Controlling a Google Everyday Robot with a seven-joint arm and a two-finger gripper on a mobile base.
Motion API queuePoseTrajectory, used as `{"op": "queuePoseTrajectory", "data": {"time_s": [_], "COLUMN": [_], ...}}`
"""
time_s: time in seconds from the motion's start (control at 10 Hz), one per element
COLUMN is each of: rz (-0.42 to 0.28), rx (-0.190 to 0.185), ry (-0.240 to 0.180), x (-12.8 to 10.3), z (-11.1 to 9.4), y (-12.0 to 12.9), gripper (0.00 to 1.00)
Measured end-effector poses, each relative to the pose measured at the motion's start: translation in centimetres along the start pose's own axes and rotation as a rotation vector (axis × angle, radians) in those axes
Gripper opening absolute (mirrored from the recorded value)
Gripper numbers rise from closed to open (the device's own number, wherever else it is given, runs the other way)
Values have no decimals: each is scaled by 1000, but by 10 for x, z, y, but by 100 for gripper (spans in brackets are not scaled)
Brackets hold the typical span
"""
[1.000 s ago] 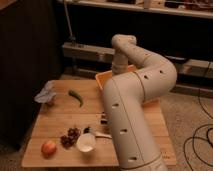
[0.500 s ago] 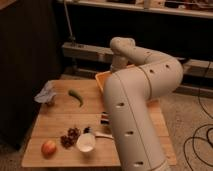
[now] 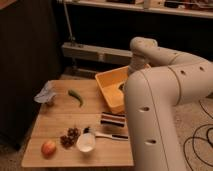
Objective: Wipe tray with sponge
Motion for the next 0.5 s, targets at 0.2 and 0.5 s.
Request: {"op": "queuePoseTrajectory", "data": {"time_s": [0.2, 0.5], "rz": [24, 29], "rx": [5, 22], "ry": [-17, -29], "x": [-2, -33], "z": [-8, -13], "y": [-16, -31], "gripper": [0, 0]}}
